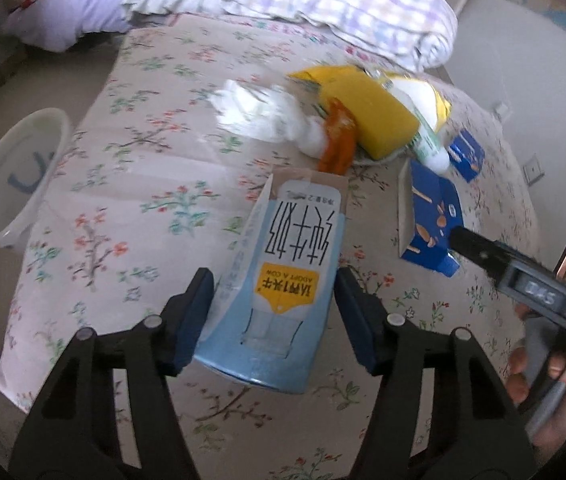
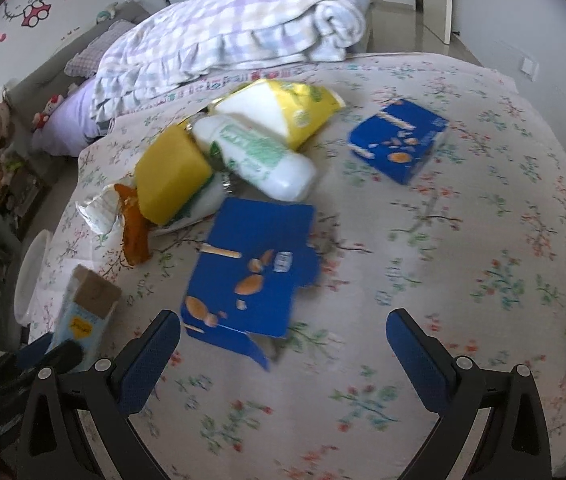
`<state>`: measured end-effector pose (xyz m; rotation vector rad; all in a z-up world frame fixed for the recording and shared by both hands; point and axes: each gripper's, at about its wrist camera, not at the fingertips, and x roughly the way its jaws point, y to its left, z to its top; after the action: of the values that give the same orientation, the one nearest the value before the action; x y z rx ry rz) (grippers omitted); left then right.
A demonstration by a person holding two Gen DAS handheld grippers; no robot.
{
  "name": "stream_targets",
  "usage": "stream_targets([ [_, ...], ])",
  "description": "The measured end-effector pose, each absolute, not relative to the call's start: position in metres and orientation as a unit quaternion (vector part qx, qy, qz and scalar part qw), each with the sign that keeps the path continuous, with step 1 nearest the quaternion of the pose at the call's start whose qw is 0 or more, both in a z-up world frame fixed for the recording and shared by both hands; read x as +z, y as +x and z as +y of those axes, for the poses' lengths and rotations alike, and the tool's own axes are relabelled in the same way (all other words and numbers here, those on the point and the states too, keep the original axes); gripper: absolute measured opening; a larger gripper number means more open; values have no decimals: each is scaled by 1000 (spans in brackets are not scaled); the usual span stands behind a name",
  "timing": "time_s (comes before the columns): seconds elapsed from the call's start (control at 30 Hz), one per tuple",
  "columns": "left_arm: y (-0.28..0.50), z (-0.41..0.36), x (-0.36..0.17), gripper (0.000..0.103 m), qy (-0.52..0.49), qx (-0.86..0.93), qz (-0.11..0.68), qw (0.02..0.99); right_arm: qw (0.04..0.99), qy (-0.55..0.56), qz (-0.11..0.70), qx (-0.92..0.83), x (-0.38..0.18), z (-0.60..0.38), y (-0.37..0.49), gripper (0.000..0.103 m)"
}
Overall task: Collect trash
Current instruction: 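Close the left tool on the milk carton while the right tool grasps the blue box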
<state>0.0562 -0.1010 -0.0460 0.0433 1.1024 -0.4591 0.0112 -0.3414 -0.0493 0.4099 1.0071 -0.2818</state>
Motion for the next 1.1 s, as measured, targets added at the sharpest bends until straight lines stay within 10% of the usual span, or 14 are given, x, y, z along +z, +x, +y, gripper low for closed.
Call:
stream_targets([
  [0.47,56,-64,-43,63,-8,-189,519,834,836,173,494,-167,-76,-316,51,102],
  [0.8,55,-47,-35,63,-28,-177,510,841,856,137,473,-158,-65,-308,49,57],
  [1.1,52,-31,-16,63,-50,-166,487,856,860,158,472,-111,-49,-301,28,54],
])
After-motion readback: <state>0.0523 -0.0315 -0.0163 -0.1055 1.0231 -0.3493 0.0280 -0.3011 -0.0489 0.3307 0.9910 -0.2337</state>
